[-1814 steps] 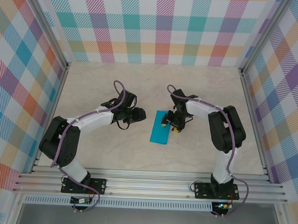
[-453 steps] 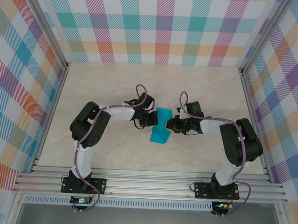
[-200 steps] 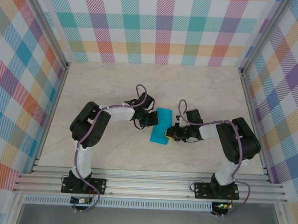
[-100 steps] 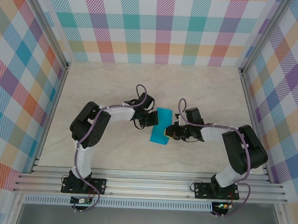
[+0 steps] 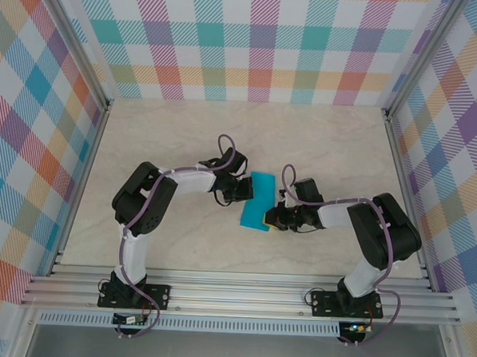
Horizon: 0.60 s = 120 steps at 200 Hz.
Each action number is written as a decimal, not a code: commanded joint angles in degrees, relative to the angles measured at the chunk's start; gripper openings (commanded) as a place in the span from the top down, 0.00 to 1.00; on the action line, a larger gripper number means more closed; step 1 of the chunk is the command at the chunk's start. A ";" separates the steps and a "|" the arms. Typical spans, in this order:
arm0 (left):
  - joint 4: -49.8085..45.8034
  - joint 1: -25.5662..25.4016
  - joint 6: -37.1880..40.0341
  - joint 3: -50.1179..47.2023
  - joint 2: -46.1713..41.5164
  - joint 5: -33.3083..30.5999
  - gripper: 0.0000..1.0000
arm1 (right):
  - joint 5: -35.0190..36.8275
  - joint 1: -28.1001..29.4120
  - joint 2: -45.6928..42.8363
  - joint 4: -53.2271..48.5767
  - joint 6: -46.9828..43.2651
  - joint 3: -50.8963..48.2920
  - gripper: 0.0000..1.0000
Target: Fold a paper plane with a square sheet of paper (pick it up from the middle)
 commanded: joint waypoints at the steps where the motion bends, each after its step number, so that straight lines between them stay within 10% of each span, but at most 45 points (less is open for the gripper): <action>1: -4.72 -0.73 1.37 -2.29 1.85 -0.96 1.00 | 0.39 0.48 0.40 0.11 -0.06 -1.23 0.90; 120: -4.90 -0.73 1.47 -2.21 1.79 -0.96 1.00 | 2.31 2.89 -0.97 -3.26 -0.83 -1.41 0.91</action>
